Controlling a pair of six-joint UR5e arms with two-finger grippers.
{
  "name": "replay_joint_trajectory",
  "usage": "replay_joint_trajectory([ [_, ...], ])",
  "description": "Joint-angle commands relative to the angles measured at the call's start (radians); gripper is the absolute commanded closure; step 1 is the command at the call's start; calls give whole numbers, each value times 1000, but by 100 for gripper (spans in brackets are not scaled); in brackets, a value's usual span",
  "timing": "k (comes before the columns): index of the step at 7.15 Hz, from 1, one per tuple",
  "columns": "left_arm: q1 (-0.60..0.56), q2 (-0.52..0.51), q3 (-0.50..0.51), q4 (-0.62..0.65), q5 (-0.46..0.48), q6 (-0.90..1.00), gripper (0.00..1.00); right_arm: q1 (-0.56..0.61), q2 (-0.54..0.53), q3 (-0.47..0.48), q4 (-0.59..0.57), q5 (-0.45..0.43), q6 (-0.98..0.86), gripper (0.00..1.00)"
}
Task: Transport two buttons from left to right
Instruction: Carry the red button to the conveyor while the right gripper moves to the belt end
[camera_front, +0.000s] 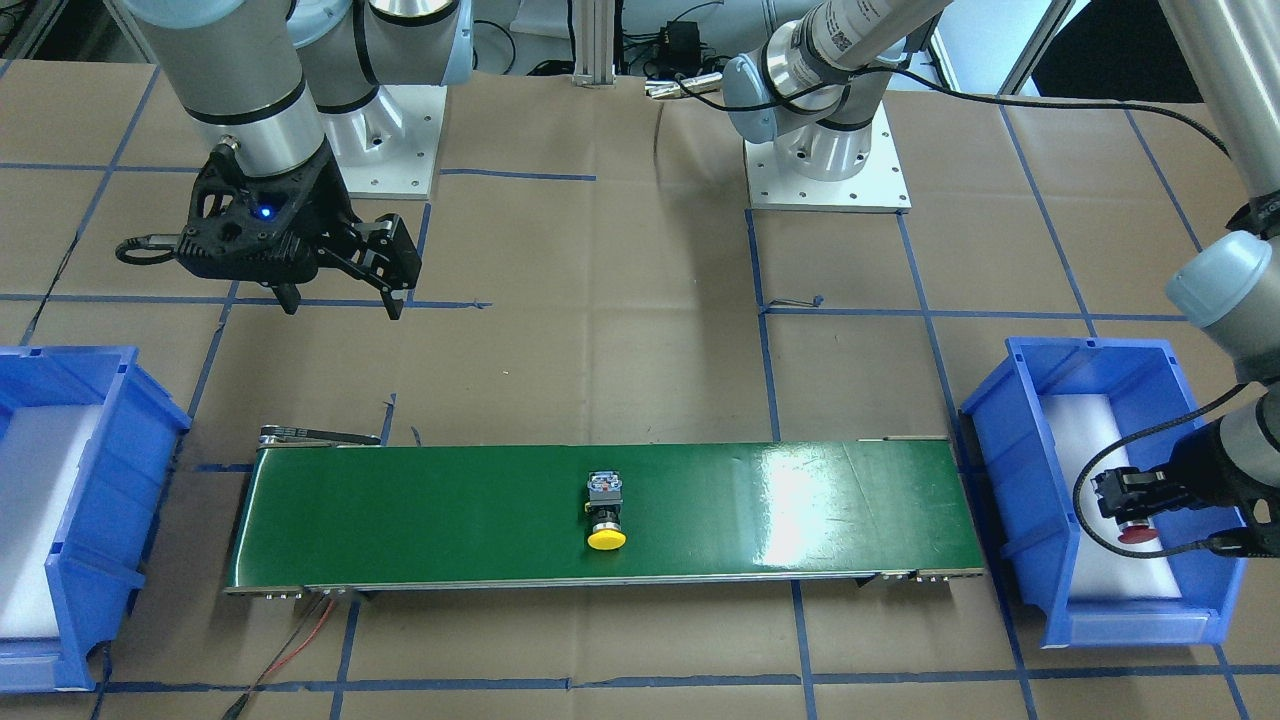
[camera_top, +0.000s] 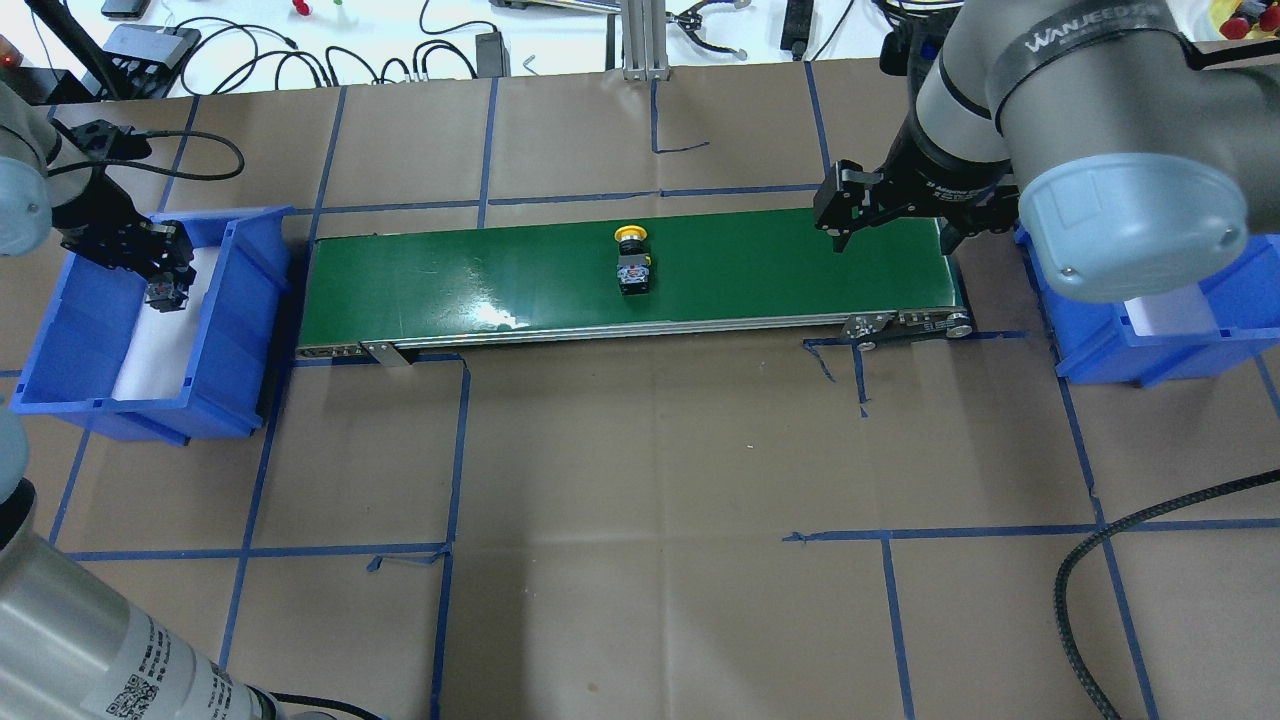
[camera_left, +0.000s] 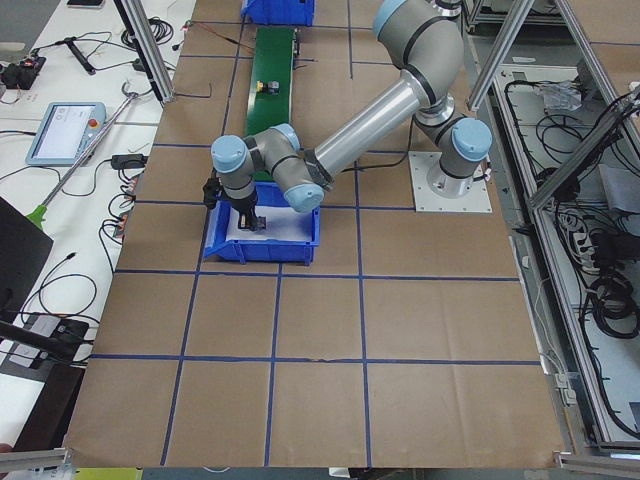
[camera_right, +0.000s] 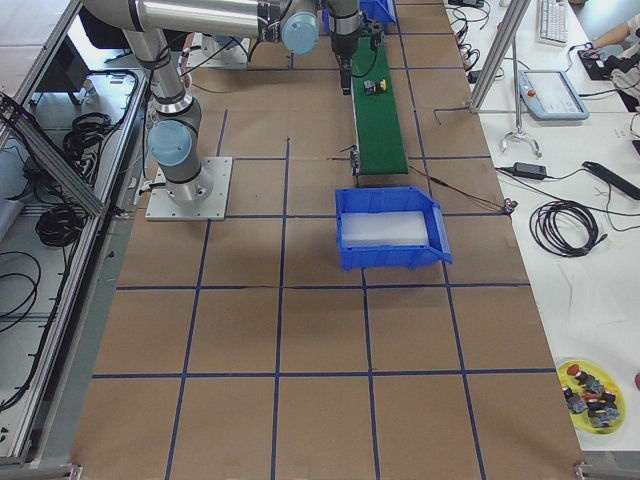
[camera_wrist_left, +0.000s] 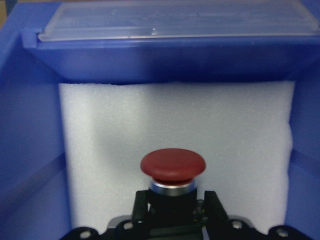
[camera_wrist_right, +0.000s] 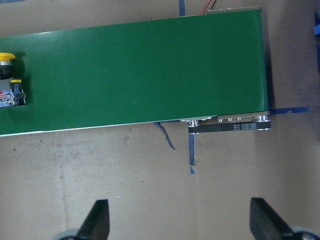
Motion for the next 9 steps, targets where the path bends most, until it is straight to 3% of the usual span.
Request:
replay_joint_trajectory([
  [1, -1, 123, 56, -194, 3, -4, 91, 0, 40, -5, -29, 0, 2, 0],
  [3, -9, 226, 84, -338, 2, -25, 91, 0, 128, -7, -136, 0, 8, 0],
  [6, -108, 242, 64, -342, 6, -114, 91, 3, 226, -7, -284, 2, 28, 0],
  [8, -196, 236, 49, -342, 11, -258, 91, 3, 249, -12, -293, 98, 29, 0],
  [9, -245, 236, 29, -337, 11, -304, 91, 3, 263, -15, -299, 100, 28, 0],
])
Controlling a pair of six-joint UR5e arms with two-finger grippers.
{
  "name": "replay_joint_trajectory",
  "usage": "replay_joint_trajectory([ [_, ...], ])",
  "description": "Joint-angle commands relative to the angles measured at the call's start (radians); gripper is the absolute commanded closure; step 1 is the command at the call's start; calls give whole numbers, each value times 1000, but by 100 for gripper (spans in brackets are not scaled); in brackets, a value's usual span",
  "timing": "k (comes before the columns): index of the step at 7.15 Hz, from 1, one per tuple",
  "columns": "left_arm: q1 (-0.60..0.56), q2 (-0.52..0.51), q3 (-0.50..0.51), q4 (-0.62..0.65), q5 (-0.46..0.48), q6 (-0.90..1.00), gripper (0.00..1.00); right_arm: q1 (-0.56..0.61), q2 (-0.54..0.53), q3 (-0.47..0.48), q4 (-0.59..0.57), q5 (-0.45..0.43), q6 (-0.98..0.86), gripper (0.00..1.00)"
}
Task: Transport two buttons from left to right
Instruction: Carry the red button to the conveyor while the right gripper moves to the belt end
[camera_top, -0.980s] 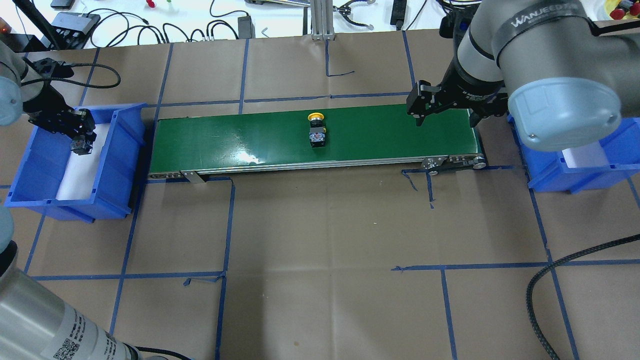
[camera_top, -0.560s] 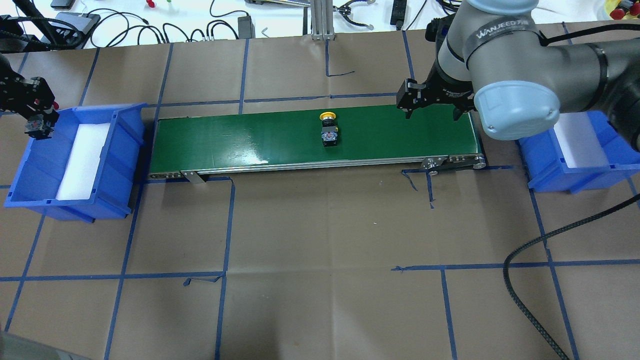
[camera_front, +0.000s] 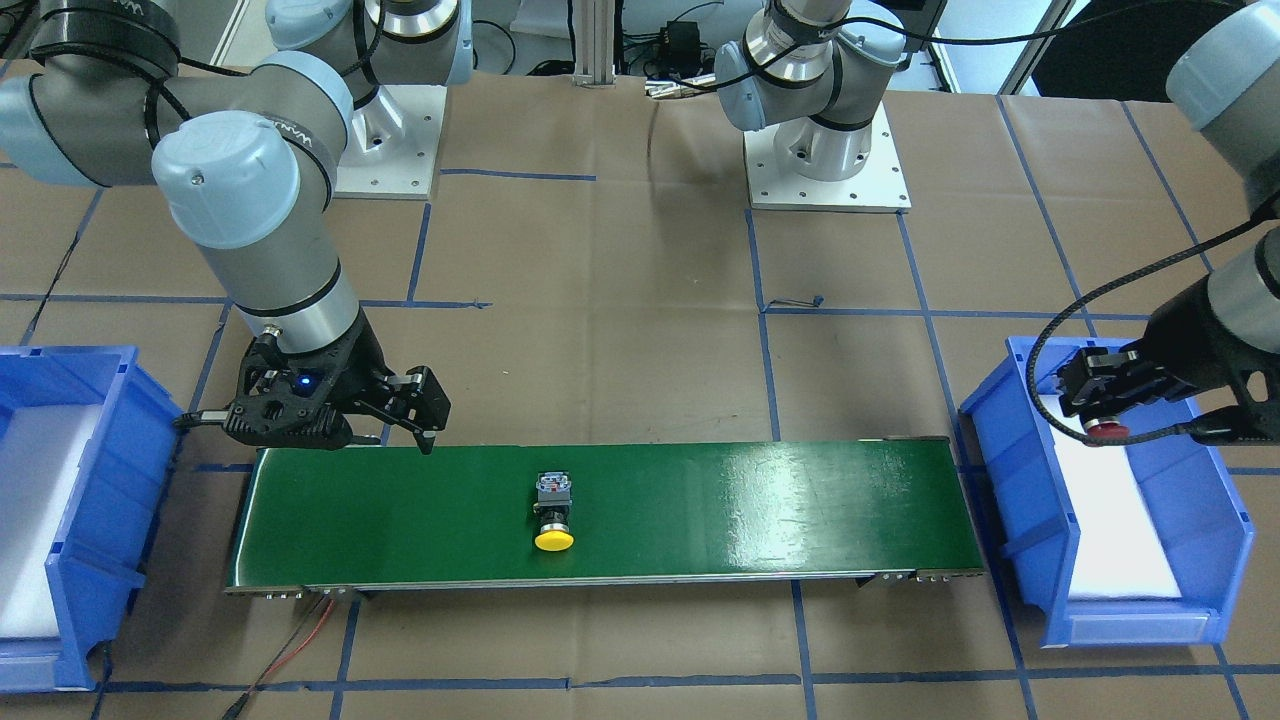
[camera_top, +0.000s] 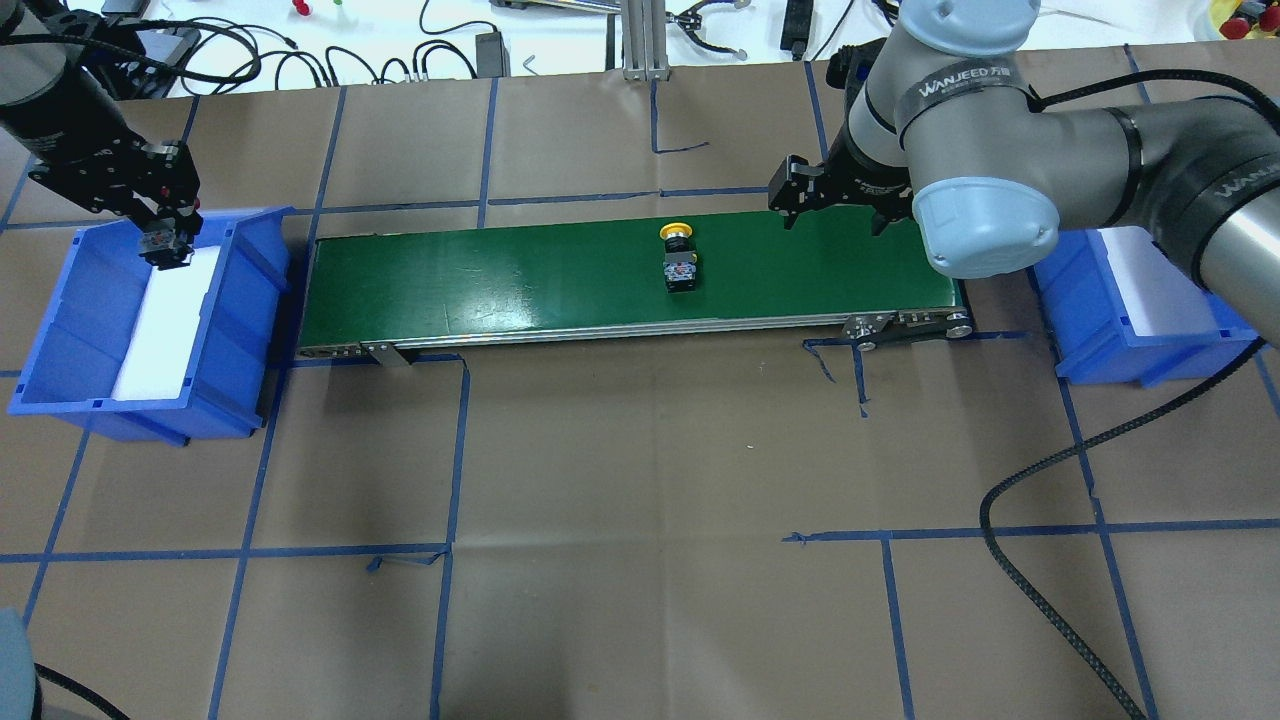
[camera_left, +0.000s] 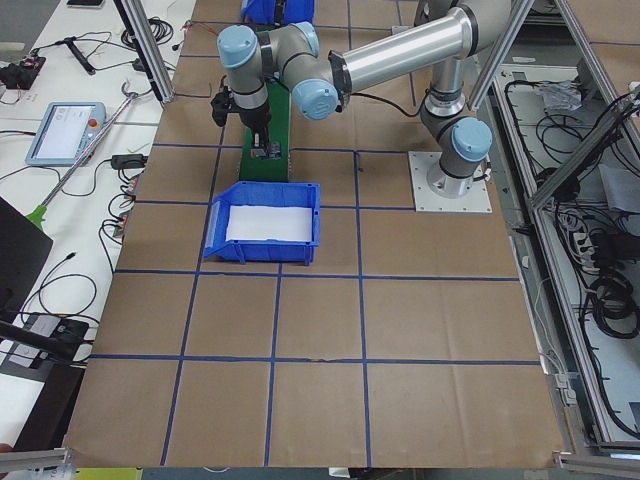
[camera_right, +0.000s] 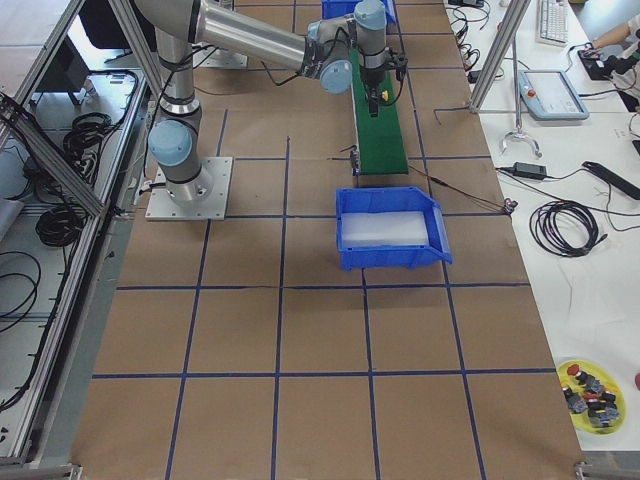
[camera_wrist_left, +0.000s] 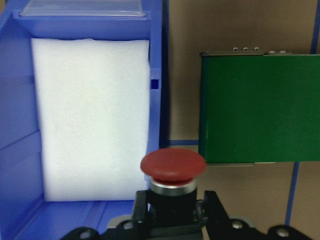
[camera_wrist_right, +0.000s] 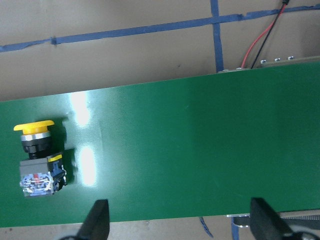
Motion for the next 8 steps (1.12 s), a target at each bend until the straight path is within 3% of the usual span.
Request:
replay_joint_trajectory([
  [1, -101, 2, -37, 16, 1, -135, 91, -1, 21, -3, -2, 15, -2, 0],
  [3, -120, -22, -72, 53, -2, -168, 91, -6, 28, -14, -2, 3, -13, 0],
  [6, -149, -87, -193, 324, 1, -162, 91, -12, 36, -12, 1, 4, -13, 0],
  [8, -147, -96, -210, 350, 0, -162, 91, -15, 45, -12, 1, 7, -11, 0],
])
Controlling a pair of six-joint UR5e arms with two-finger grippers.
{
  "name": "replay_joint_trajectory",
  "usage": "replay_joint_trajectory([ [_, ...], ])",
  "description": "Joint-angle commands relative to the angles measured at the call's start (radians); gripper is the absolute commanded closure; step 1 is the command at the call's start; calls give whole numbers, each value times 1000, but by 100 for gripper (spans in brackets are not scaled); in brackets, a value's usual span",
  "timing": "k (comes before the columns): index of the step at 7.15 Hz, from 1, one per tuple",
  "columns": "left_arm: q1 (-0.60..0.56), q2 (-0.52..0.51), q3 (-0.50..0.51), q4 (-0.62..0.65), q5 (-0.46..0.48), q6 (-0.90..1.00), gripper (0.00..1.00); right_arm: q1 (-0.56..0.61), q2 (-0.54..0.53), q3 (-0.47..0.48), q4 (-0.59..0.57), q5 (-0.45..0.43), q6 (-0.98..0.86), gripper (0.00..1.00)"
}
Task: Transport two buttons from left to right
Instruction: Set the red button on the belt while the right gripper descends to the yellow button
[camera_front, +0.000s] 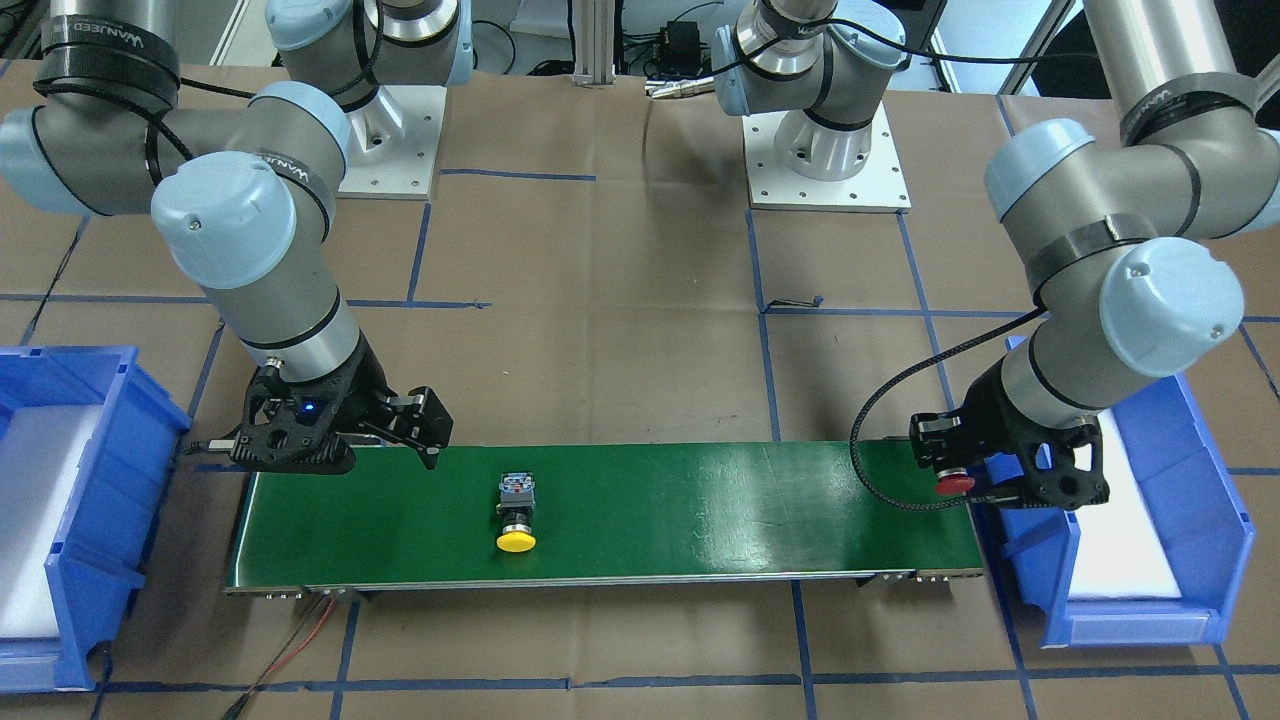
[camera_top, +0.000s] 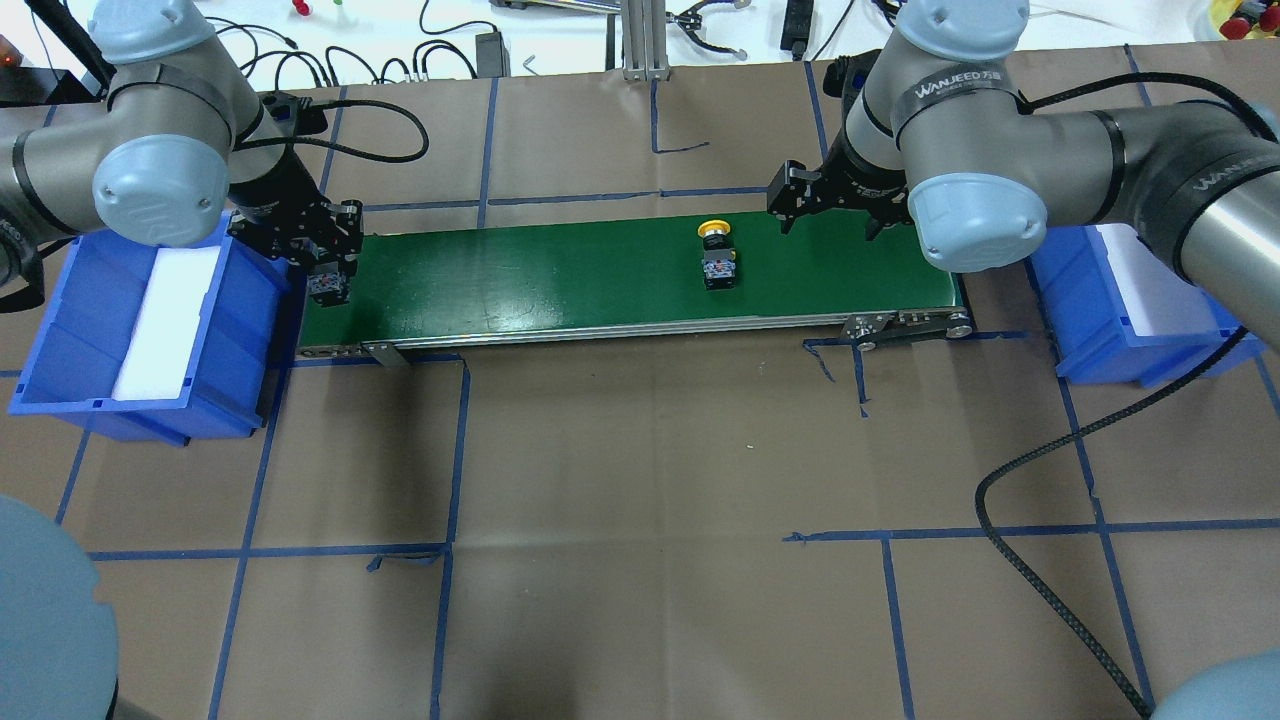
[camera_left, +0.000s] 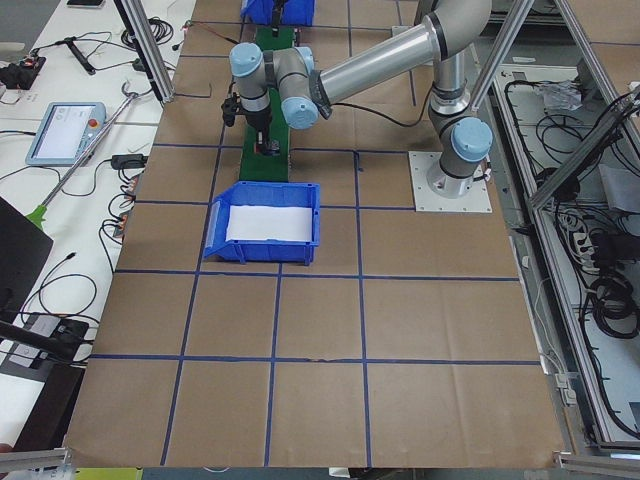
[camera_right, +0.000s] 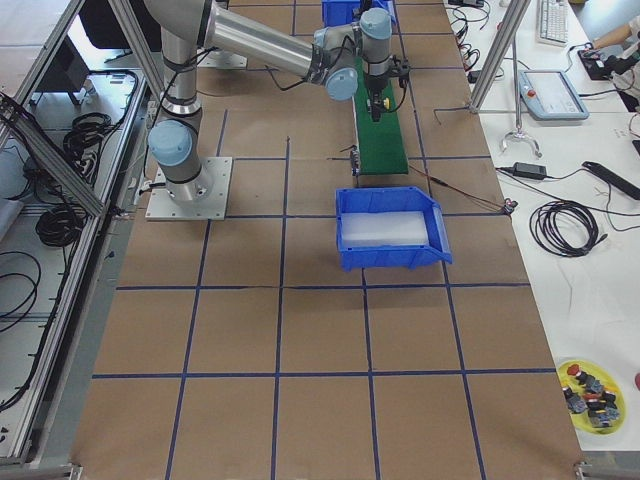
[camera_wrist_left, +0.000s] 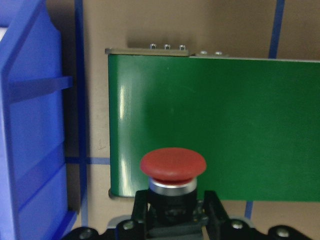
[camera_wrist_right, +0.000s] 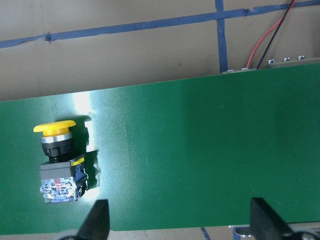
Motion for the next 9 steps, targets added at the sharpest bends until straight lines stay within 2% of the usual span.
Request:
replay_joint_trajectory([
  [1, -3, -27, -10, 32, 0, -7, 91, -2, 15, 0, 0, -1, 4, 0],
  [3, -9, -61, -11, 58, -2, -12, 91, -1, 20, 0, 0, -1, 7, 0],
  [4, -23, -70, -13, 63, -2, -26, 86, -1, 23, -6, -12, 4, 10, 0],
  [5, -27, -72, -12, 69, -2, -32, 66, -1, 44, -18, -14, 3, 11, 0],
  [6, -27, -73, -11, 69, -3, -33, 3, 3, 64, -31, -14, -1, 12, 0],
  [7, -27, -70, -7, 69, -2, -30, 0, 7, 78, -44, -11, 7, 17, 0],
  [9, -32, -23, 30, 61, -2, -23, 0, 7, 103, -60, -12, 10, 24, 0],
])
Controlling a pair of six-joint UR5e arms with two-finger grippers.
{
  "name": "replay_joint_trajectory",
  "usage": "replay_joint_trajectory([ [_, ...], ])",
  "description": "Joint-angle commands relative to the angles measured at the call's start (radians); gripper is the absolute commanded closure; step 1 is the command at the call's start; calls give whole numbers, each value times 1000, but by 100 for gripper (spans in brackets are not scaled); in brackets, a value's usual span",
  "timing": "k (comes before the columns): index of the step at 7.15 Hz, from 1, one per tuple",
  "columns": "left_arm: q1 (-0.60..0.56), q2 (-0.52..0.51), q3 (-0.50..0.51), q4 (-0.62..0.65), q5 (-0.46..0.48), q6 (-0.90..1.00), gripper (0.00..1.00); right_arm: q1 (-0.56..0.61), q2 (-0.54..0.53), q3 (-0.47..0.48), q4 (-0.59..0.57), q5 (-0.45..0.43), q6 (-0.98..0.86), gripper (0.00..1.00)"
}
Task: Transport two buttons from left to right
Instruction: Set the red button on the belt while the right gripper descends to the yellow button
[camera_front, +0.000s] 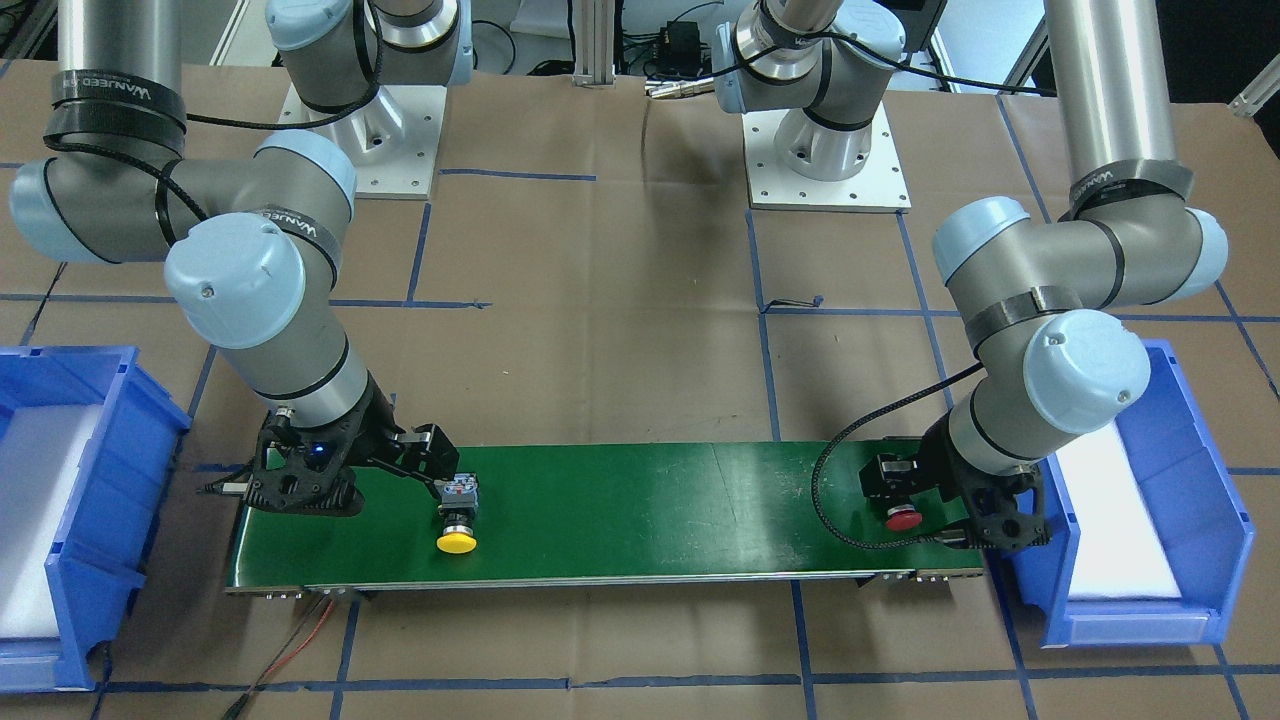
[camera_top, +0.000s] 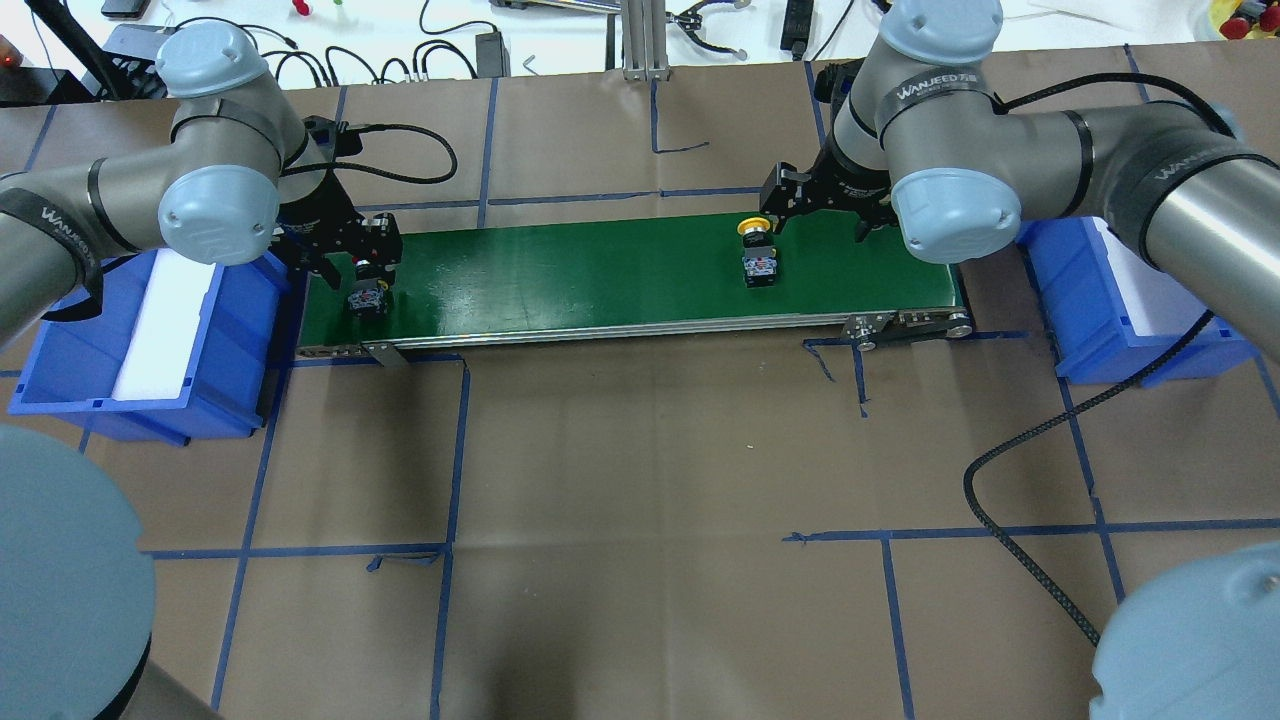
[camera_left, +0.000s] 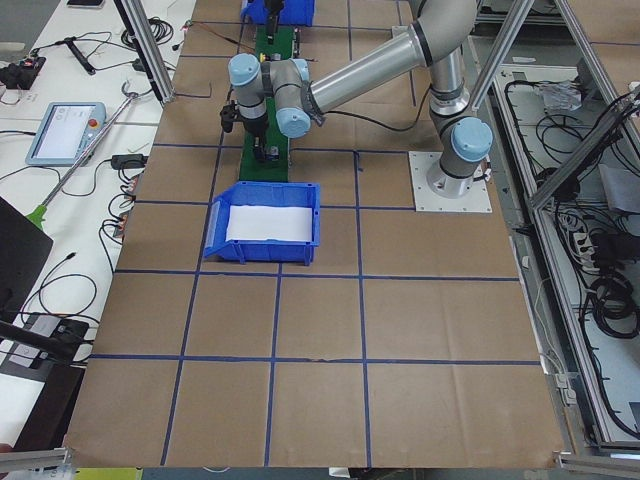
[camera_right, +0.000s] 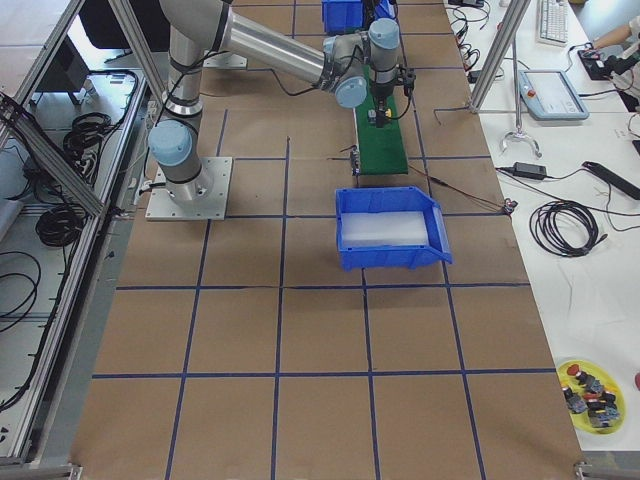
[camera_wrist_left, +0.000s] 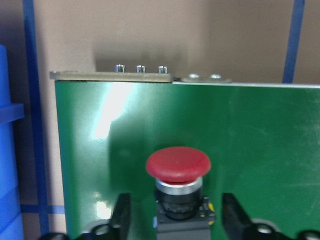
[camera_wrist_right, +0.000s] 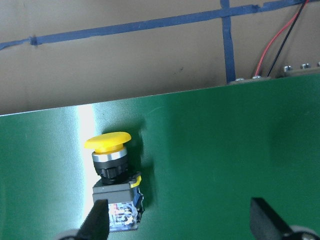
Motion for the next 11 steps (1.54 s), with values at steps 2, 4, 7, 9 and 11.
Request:
replay_joint_trajectory([
  [2, -11, 135, 24, -99, -4, 4, 0, 5, 71, -57, 0, -2, 3, 0],
  [4, -72, 284, 9, -237, 1, -38, 0, 10, 91, -48, 0, 4, 3, 0],
  [7, -129, 438, -25, -391, 3, -134, 0, 15, 91, -32, 10, -1, 3, 0],
  [9, -129, 461, -52, -388, 3, -129, 0, 15, 90, 0, 13, -13, 2, 28],
  [11, -120, 458, -52, -380, 1, -117, 0, 13, 79, -38, 123, -11, -12, 94],
])
